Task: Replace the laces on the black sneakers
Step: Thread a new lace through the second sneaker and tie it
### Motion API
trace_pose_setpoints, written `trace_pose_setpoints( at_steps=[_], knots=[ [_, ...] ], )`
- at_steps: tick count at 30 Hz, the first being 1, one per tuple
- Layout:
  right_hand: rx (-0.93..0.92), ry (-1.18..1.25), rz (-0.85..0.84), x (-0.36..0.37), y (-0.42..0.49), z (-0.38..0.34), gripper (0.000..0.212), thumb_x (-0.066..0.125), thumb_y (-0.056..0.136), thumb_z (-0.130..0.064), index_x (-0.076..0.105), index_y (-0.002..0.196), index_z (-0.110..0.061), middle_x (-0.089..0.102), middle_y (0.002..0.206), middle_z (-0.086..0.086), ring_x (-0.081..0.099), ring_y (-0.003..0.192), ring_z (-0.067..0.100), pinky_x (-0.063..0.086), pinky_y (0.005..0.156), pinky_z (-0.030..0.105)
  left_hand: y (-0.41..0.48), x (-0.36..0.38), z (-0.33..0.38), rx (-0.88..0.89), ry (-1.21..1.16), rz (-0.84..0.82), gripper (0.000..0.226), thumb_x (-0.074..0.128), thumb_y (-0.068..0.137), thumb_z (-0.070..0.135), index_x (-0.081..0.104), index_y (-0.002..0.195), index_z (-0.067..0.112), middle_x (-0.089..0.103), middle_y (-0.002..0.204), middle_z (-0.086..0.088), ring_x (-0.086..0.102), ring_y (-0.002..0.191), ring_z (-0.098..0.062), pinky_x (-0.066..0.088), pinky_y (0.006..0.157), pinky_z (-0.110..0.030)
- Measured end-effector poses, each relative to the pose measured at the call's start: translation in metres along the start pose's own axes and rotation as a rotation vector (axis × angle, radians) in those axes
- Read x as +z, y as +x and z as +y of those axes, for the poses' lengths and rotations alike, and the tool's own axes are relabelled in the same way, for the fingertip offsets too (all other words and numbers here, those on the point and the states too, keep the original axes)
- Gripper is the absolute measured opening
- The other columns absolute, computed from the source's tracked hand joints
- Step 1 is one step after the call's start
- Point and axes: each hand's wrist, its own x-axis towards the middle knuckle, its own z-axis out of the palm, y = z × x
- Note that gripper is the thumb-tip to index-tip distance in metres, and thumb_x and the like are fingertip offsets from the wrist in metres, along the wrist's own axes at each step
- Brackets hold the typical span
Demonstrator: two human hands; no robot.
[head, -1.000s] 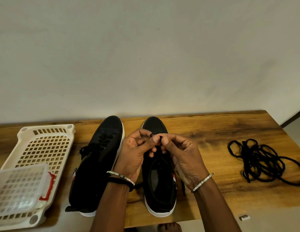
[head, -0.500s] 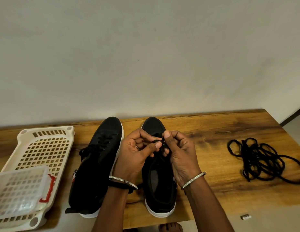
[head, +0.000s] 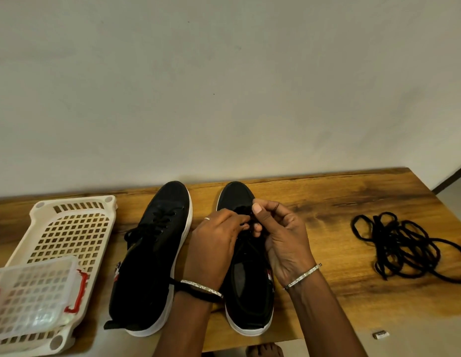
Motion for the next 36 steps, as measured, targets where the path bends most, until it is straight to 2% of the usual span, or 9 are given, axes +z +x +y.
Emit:
trace_pose_setpoints(
  at_steps=[3, 6, 10, 14, 17, 20, 26, 32, 36],
  knots=[
    [0.011, -0.013, -0.093, -0.003, -0.001, -0.005, 0.025, 0.075, 0.072, 0.001, 0.069, 0.096, 0.000, 0.061, 0.075, 0.007, 0.050, 0.060, 0.014, 0.049, 0.059, 0.022, 0.003, 0.001, -0.004, -0.082, 0.019, -0.029, 0.029, 0.046, 0.097, 0.032, 0.071, 0.098, 0.017, 0.065, 0.094, 0.003, 0.063, 0.083, -0.015, 0.052, 0.071, -0.025],
    [0.015, -0.021, -0.176, -0.006, -0.003, -0.009, 0.025, 0.070, 0.072, 0.012, 0.064, 0.091, -0.002, 0.060, 0.077, 0.008, 0.054, 0.066, 0.017, 0.052, 0.064, 0.024, 0.008, -0.001, -0.006, -0.194, -0.106, -0.035, 0.011, 0.060, 0.097, 0.019, 0.069, 0.094, 0.016, 0.062, 0.090, 0.008, 0.060, 0.083, -0.010, 0.045, 0.071, -0.019],
    [0.010, -0.045, -0.280, -0.010, -0.005, -0.011, 0.027, 0.066, 0.071, 0.019, 0.066, 0.085, -0.004, 0.063, 0.080, 0.011, 0.062, 0.075, 0.016, 0.055, 0.069, 0.023, 0.010, -0.007, -0.006, -0.422, -0.516, -0.103, 0.012, 0.061, 0.098, 0.022, 0.070, 0.092, 0.018, 0.066, 0.074, 0.009, 0.060, 0.066, -0.006, 0.045, 0.058, -0.020],
    [-0.023, -0.131, -0.331, -0.014, -0.006, -0.013, 0.027, 0.071, 0.067, 0.011, 0.068, 0.088, -0.005, 0.068, 0.082, 0.009, 0.064, 0.081, 0.017, 0.056, 0.075, 0.024, 0.012, -0.012, -0.005, -0.630, -0.947, -0.150, 0.016, 0.064, 0.093, 0.019, 0.071, 0.095, 0.005, 0.066, 0.079, -0.023, 0.053, 0.059, -0.016, 0.040, 0.044, -0.019],
    [-0.024, -0.180, -0.357, -0.014, -0.010, -0.017, 0.036, 0.081, 0.065, 0.014, 0.066, 0.093, -0.002, 0.070, 0.086, 0.012, 0.069, 0.082, 0.021, 0.058, 0.076, 0.027, 0.012, -0.012, -0.004, -0.710, -1.113, -0.135, 0.023, 0.066, 0.086, 0.019, 0.071, 0.098, -0.001, 0.065, 0.076, -0.020, 0.051, 0.055, -0.012, 0.039, 0.042, -0.017],
    [-0.039, -0.211, -0.375, -0.011, -0.013, -0.018, 0.037, 0.077, 0.065, 0.015, 0.062, 0.097, 0.005, 0.073, 0.088, 0.014, 0.074, 0.080, 0.026, 0.060, 0.073, 0.029, 0.013, -0.011, -0.004, -0.755, -1.169, -0.111, 0.025, 0.068, 0.083, 0.019, 0.073, 0.099, 0.001, 0.065, 0.080, -0.021, 0.052, 0.056, -0.013, 0.039, 0.041, -0.017],
    [-0.102, -0.292, -0.313, -0.015, -0.010, -0.016, 0.035, 0.078, 0.067, 0.013, 0.065, 0.100, 0.011, 0.076, 0.090, 0.019, 0.075, 0.084, 0.022, 0.059, 0.075, 0.026, 0.013, -0.011, -0.003, -0.824, -1.216, -0.095, 0.029, 0.068, 0.080, 0.020, 0.073, 0.100, 0.000, 0.067, 0.075, -0.010, 0.052, 0.055, -0.011, 0.040, 0.043, -0.017],
    [-0.190, -0.338, -0.249, -0.020, -0.005, -0.011, 0.018, 0.076, 0.074, 0.000, 0.073, 0.092, 0.004, 0.077, 0.082, 0.011, 0.071, 0.072, 0.014, 0.056, 0.070, 0.023, 0.012, -0.011, -0.004, -0.858, -1.202, -0.109, 0.028, 0.069, 0.081, 0.025, 0.076, 0.097, 0.003, 0.064, 0.073, -0.012, 0.052, 0.058, -0.012, 0.042, 0.048, -0.018],
    [-0.188, -0.323, -0.203, -0.024, -0.003, -0.006, 0.017, 0.071, 0.083, -0.010, 0.070, 0.094, 0.002, 0.074, 0.089, 0.015, 0.068, 0.078, 0.020, 0.057, 0.075, 0.029, 0.010, -0.012, -0.007, -0.842, -1.115, -0.086, 0.029, 0.069, 0.081, 0.028, 0.077, 0.096, 0.005, 0.071, 0.079, -0.015, 0.060, 0.065, -0.015, 0.048, 0.054, -0.019]
  ],
)
